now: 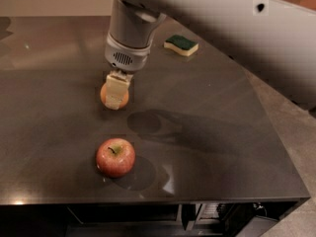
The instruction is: Move orange near apple
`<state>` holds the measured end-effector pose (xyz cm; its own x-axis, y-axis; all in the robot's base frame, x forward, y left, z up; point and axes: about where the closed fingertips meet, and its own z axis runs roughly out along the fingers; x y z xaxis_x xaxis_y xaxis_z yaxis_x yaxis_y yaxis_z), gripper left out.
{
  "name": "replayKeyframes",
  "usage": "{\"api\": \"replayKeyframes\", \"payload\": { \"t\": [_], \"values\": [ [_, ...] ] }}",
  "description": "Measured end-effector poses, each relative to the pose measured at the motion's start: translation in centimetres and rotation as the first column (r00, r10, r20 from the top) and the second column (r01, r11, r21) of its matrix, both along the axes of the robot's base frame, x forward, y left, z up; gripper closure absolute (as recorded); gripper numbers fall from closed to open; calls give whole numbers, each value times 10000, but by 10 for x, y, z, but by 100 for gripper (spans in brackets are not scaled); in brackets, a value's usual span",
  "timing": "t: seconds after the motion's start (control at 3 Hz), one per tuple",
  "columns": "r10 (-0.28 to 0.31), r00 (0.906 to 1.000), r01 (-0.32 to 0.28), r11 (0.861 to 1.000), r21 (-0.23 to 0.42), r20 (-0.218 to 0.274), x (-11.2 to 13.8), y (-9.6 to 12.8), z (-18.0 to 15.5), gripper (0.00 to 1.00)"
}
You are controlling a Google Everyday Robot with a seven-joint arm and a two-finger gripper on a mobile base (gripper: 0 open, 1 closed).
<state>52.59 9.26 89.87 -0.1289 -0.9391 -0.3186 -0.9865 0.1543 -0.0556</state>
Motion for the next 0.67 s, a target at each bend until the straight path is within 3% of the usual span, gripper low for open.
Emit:
{"api": "replayKeyframes", "payload": {
  "t": [0.67],
  "values": [
    [580, 9967, -563, 9979, 319, -570, -44, -26, -11, 100]
  ]
}}
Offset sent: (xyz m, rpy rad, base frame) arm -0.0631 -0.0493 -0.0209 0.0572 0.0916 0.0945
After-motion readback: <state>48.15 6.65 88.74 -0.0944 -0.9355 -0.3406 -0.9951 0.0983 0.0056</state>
